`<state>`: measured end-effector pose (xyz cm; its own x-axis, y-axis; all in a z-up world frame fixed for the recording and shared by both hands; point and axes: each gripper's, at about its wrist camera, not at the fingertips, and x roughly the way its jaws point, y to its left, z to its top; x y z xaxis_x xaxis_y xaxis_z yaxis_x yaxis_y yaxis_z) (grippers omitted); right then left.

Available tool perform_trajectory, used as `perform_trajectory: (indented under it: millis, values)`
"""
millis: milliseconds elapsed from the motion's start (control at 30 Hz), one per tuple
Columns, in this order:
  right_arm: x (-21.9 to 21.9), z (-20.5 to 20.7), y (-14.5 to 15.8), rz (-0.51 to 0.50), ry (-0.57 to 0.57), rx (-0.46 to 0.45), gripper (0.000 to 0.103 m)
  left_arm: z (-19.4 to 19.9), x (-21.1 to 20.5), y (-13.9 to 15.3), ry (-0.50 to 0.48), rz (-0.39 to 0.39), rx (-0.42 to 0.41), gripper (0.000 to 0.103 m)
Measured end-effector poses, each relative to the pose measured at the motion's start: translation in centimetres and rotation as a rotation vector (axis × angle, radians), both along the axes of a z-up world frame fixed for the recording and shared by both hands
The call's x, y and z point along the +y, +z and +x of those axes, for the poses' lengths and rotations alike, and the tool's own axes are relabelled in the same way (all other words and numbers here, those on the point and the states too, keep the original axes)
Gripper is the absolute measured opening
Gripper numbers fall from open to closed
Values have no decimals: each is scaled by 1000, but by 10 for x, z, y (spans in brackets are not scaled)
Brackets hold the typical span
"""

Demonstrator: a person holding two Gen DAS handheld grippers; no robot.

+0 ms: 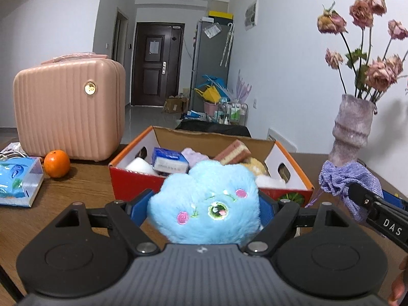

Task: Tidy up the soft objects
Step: 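Carry the pouch and plush toy with both grippers over the red box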

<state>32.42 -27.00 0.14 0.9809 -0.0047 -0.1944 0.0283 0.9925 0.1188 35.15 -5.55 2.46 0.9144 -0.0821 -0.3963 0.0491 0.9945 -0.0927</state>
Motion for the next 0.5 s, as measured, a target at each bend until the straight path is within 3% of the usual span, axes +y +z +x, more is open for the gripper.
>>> perform_trajectory:
  millis: [500]
  values:
    - [32, 30, 13, -45, 5, -79, 54, 23, 20, 19, 52, -58, -50, 83]
